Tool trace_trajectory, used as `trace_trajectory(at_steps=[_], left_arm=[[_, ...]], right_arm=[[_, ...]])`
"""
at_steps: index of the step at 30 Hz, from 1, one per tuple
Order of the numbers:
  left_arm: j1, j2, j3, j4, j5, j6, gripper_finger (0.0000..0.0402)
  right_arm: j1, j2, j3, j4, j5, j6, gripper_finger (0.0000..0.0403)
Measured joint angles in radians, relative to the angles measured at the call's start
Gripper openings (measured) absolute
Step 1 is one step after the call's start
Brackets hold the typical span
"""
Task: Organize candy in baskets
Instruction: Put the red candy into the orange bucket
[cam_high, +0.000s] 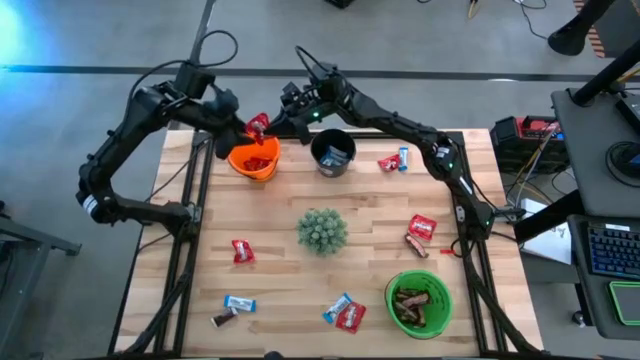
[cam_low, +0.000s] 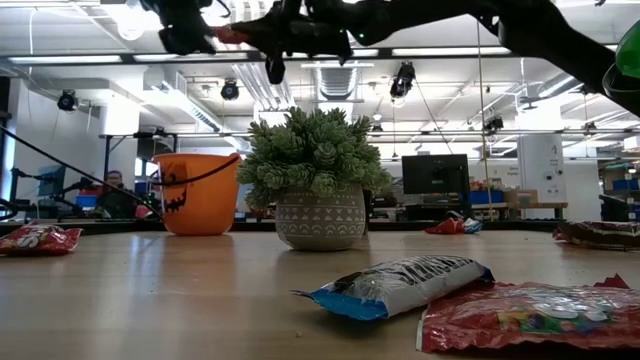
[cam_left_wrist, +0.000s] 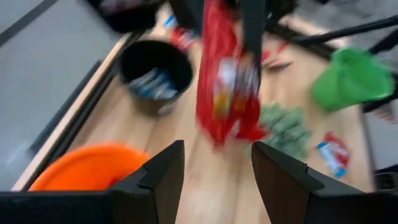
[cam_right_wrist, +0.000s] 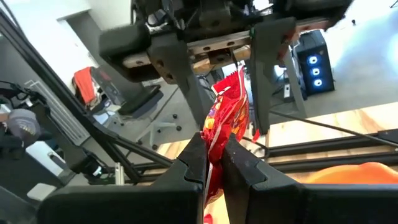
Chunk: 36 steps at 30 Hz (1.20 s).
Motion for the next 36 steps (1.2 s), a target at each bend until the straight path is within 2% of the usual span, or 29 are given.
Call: trace_trajectory(at_steps=[2, 7, 18, 22, 29, 36], left_arm=[[0.0, 0.014, 0.005, 0.018, 0.046, -0.002, 0.0169], [0.002, 0.029, 0.028, 0.017, 0.074, 0.0, 0.0169], [0.002, 0.04, 0.05, 0.061, 0.088, 0.017, 0.016], [0.002, 0.057, 0.055, 0.061, 0.091, 0.029, 0.0123], [0.002, 0.06, 0.055, 0.058, 0.096, 0.059, 0.002], [0.008, 0.053, 0.055, 0.058, 0.071, 0.08, 0.0007]], right_arm=[[0.004, 0.0, 0.0, -0.003, -0.002, 0.005, 0.0017], [0.006, 0.0, 0.0, -0.006, 0.001, 0.007, 0.0017], [0.024, 0.0, 0.0, 0.0, 0.009, -0.005, 0.0017], [0.023, 0.0, 0.0, -0.004, 0.035, 0.004, 0.0017], [0.023, 0.0, 0.0, -0.008, 0.036, 0.024, 0.0017], [0.023, 0.0, -0.001, -0.006, 0.05, 0.043, 0.0018]])
